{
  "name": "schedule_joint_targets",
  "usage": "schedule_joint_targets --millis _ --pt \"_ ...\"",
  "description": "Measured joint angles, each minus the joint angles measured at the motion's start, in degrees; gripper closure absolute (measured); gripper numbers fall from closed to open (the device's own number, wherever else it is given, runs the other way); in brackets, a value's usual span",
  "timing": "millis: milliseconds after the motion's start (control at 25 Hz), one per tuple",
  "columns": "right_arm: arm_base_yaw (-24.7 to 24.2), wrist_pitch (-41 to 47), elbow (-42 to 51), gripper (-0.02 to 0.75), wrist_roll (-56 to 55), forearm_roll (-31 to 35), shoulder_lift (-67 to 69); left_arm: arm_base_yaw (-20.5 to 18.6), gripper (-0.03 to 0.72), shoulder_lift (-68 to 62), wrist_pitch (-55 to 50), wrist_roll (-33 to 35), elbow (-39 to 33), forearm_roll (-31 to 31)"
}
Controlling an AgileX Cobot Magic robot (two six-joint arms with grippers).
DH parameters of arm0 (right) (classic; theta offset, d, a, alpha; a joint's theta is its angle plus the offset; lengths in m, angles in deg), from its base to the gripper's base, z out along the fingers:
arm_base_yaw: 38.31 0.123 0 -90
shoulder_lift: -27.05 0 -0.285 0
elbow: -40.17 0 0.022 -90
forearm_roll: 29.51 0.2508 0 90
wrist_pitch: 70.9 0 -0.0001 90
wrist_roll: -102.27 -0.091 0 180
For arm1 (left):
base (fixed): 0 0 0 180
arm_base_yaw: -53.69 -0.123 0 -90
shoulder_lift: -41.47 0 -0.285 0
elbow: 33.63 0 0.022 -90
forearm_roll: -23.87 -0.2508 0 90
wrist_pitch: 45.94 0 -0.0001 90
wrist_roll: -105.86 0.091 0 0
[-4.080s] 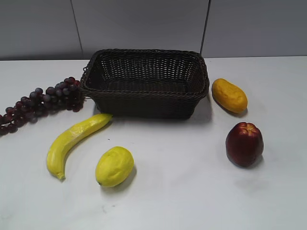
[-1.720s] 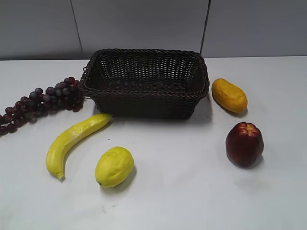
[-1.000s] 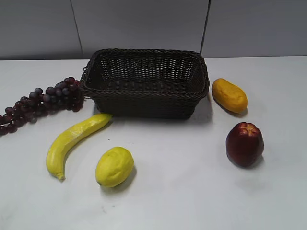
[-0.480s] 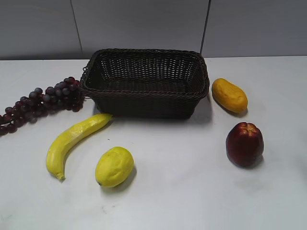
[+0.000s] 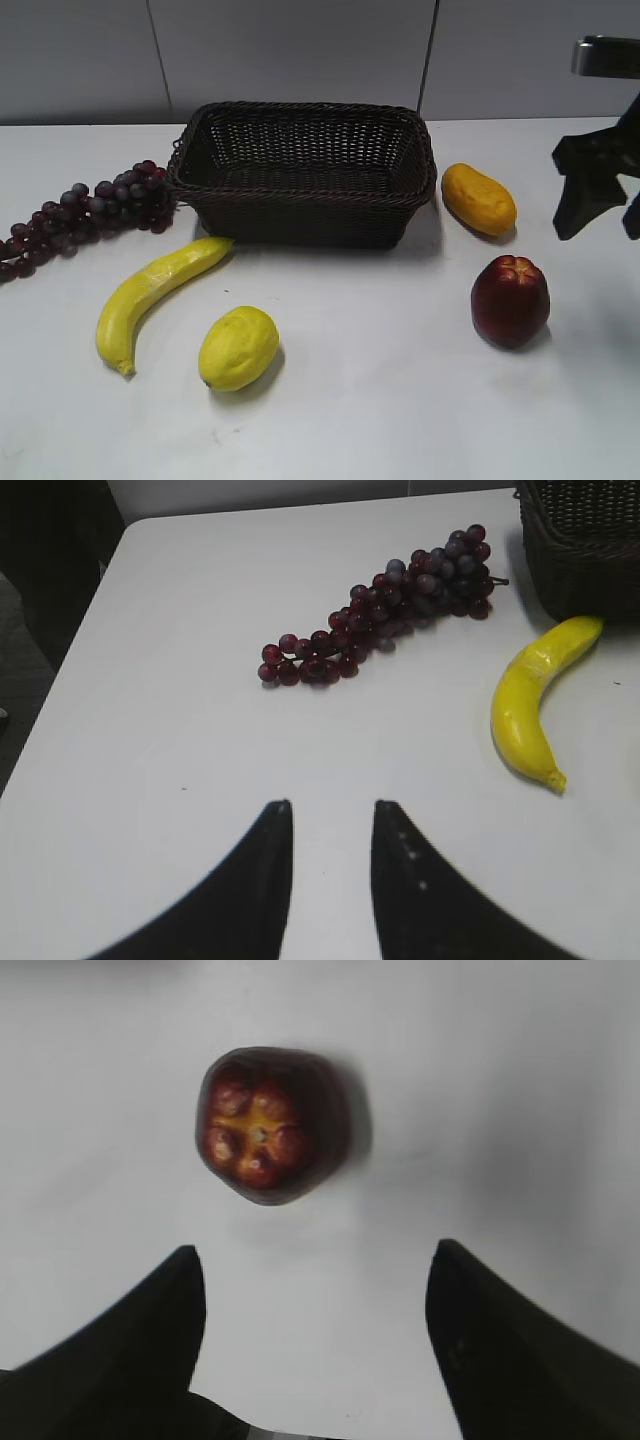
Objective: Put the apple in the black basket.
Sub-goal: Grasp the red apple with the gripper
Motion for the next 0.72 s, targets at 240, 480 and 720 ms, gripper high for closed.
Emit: schedule_joint_targets --millis 240,480,720 --pt "6.2 -0.9 0.0 0.216 -4.8 -3.8 5.4 0.0 0.486 0.0 0.0 0.0 0.0 0.0" --pt "7.5 -7.3 0.0 0.208 -7.0 -4.4 8.9 0.0 0.486 0.0 0.0 0.0 0.0 0.0" --pt "7.5 -9.0 0.0 0.083 -7.6 -5.9 11.2 0.0 0.486 0.0 0.0 0.0 0.0 0.0"
